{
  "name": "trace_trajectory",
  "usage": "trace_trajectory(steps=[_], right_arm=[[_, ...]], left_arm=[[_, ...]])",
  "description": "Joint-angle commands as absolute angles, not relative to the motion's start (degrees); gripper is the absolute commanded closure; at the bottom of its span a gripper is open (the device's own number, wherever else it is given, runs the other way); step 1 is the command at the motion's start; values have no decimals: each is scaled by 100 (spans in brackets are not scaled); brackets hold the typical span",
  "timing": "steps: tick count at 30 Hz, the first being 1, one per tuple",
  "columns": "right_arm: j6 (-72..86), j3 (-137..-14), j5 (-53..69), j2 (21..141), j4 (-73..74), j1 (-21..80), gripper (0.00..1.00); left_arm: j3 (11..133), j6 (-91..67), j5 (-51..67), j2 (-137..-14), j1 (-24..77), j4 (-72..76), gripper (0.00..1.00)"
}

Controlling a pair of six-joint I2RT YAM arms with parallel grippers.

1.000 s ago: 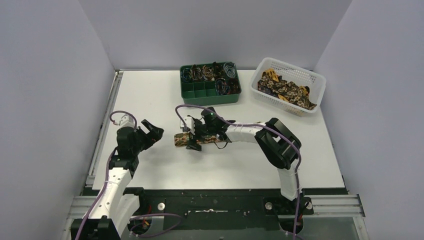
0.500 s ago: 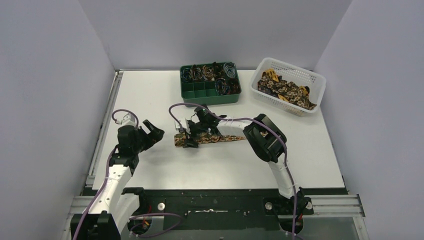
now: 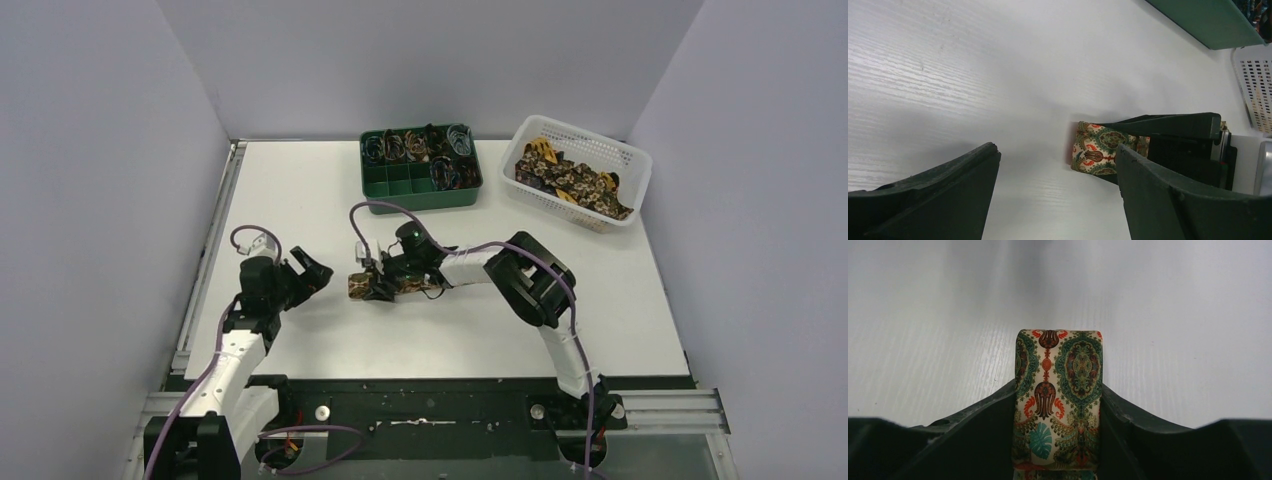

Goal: Roll the ties
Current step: Roll the tie at the center of the board.

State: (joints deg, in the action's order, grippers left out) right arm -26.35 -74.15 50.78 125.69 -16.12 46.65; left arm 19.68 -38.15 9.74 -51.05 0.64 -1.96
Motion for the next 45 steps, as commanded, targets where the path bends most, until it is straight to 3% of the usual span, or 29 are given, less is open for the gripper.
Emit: trace_trajectory(steps=[1, 7, 13, 17, 26, 33, 36, 38, 45], right_arm=[[-1866, -6976, 4671, 12359, -2713, 4902, 52], [-1650, -7139, 4665, 12471, -2807, 5055, 49], [-1755, -7229, 4375, 12115, -2573, 4957, 15], [-1842, -7289, 4101, 11617, -2095, 4860, 0], [-1358, -7094, 3520, 10762, -1896, 4649, 0], [2050, -6989, 1661, 10139, -1085, 4118, 0], [3226, -6373, 2710, 10147, -1702, 3347, 0], [3860, -6127, 2785, 10199, -1801, 3151, 0], [4640, -5997, 1519, 9986, -1204, 3862, 5]], left_arm=[[1994, -3832, 1172, -5160, 34, 269, 17], [1972, -3840, 1138, -5077, 32, 220, 17], [1952, -3888, 1073, -5021, 28, 208, 17], [1966, -3956, 1051, -4903, 30, 193, 17], [2074, -3909, 1123, -4868, -134, 27, 16], [2003, -3873, 1293, -5034, -149, 191, 11], [1995, -3859, 1380, -5167, -161, 326, 3], [1960, -3912, 1457, -5244, -184, 460, 3], [1738, -4206, 1731, -5478, -331, 1032, 4]])
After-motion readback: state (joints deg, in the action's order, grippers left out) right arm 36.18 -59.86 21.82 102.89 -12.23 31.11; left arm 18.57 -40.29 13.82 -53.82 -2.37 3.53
